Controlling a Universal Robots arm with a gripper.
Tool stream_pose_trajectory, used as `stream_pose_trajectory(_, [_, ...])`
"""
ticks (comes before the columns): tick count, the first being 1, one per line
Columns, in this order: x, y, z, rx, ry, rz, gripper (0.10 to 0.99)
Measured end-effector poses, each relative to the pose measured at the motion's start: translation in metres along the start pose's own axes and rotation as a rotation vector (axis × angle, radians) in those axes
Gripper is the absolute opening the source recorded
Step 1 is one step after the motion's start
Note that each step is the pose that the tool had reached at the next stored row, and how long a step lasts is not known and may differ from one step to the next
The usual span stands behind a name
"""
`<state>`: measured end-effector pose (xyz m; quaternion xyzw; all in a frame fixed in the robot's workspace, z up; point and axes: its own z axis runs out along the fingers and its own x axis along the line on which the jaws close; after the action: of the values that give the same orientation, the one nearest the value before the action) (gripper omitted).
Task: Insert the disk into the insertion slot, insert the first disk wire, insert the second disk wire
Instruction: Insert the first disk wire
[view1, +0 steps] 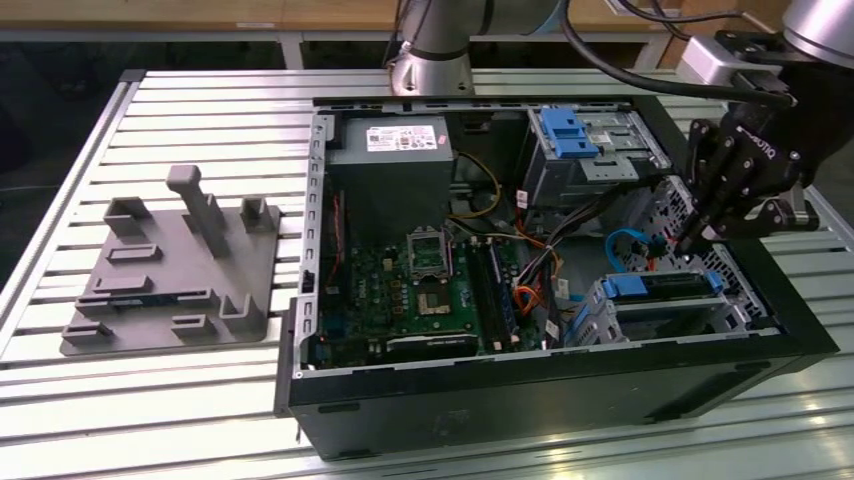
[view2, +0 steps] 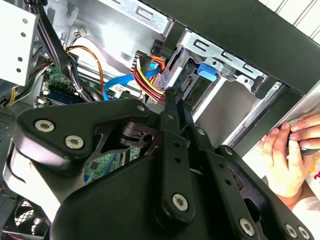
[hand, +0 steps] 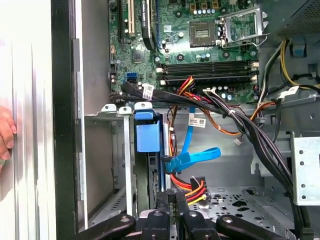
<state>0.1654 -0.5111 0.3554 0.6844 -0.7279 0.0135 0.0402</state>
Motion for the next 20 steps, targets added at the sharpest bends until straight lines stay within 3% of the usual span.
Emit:
stream_pose_trajectory(6, [0.0014, 0.0, 0.0005, 0.0, -0.0003, 0.0, 0.173])
stream_pose_trajectory(7, [0.003, -0.0001, 0.0007, 0.0, -0.0035, 0.0, 0.173])
stream_pose_trajectory(9, [0.0063, -0.0003, 0.0011, 0.0, -0.0202, 0.0, 0.173])
stream_pose_trajectory(12, [0.011, -0.0006, 0.0014, 0.0, -0.0582, -0.002, 0.173])
stream_pose_trajectory(13, [0.0124, -0.0008, 0.0016, 0.0, -0.0651, -0.002, 0.173])
stream_pose_trajectory(20, [0.0129, -0.0008, 0.0016, 0.0, -0.0664, -0.002, 0.173])
